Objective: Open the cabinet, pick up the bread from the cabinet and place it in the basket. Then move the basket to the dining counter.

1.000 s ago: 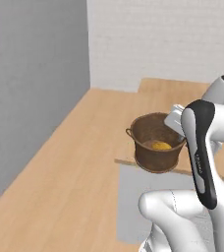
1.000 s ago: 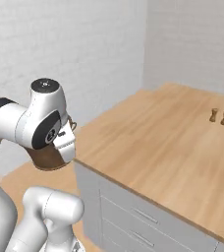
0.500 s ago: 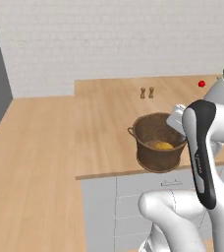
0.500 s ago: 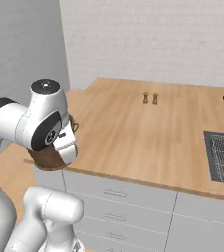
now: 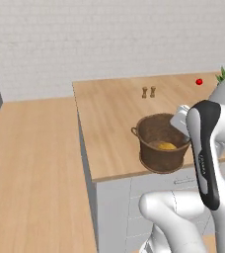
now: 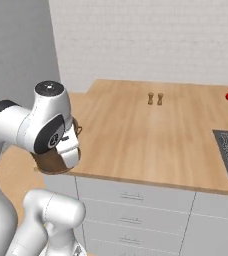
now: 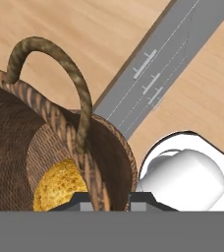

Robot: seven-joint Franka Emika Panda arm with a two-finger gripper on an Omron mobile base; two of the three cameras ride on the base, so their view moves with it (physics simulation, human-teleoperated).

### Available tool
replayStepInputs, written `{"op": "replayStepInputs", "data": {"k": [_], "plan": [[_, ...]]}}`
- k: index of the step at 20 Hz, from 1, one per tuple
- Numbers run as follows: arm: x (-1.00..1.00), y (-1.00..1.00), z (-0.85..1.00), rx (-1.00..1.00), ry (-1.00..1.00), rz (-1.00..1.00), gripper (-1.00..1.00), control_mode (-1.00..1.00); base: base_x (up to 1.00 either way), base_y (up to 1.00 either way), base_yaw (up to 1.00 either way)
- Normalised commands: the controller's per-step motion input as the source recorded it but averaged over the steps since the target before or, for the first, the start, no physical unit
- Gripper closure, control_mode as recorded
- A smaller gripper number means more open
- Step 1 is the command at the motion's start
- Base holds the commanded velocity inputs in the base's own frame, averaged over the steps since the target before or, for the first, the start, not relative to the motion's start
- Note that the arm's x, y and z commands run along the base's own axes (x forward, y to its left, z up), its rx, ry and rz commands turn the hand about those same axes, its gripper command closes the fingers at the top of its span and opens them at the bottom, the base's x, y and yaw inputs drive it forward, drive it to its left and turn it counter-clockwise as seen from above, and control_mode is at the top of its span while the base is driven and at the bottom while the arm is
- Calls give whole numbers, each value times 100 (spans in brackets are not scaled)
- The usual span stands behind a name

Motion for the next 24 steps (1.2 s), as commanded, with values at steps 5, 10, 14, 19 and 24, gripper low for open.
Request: {"op": "replayStepInputs", "data": {"k": [5, 10, 14, 19, 24], "plan": [[0, 0, 0, 0, 0, 0, 100, 100, 14, 41, 11], [0, 0, 0, 0, 0, 0, 100, 100, 30, -1, 2], [0, 0, 0, 0, 0, 0, 100, 100, 35, 0, 0], [0, 0, 0, 0, 0, 0, 100, 100, 32, 0, 0], [0, 0, 0, 0, 0, 0, 100, 100, 38, 0, 0]]}}
